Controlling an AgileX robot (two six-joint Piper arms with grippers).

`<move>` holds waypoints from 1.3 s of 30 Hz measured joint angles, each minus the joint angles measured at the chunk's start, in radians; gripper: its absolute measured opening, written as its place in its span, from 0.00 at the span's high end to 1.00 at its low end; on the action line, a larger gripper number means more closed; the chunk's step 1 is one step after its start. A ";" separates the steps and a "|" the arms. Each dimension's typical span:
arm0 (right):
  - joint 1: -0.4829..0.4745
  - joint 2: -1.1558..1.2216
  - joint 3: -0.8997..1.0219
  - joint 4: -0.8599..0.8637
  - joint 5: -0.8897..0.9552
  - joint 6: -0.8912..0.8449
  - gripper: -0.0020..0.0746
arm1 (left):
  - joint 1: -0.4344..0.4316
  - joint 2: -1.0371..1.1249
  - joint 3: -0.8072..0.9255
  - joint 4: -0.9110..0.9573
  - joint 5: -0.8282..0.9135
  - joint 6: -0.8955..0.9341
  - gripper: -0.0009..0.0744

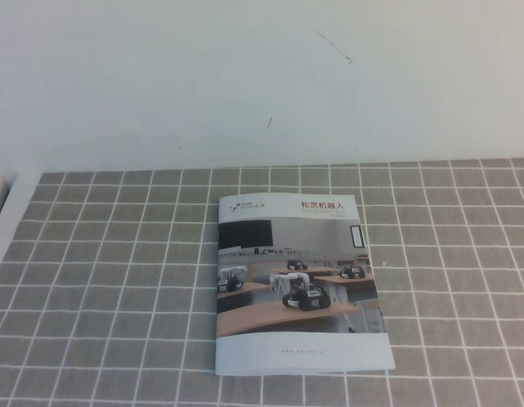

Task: Close book
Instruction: 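Close the open booklet and leave it lying on the table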

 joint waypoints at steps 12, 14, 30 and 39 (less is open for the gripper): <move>0.000 -0.470 0.474 -0.015 -0.251 0.288 0.98 | 0.000 -0.327 0.402 -0.004 -0.176 -0.018 0.99; 0.000 -0.506 0.522 -0.014 -0.268 0.319 0.98 | 0.000 -0.337 0.439 -0.008 -0.176 -0.018 0.99; 0.000 -0.531 0.610 -0.005 -0.260 0.328 0.98 | 0.000 -0.339 0.476 -0.023 -0.168 -0.018 0.99; 0.000 -0.531 0.610 -0.005 -0.259 0.330 0.98 | -0.002 -0.341 0.477 -0.023 -0.167 -0.018 0.99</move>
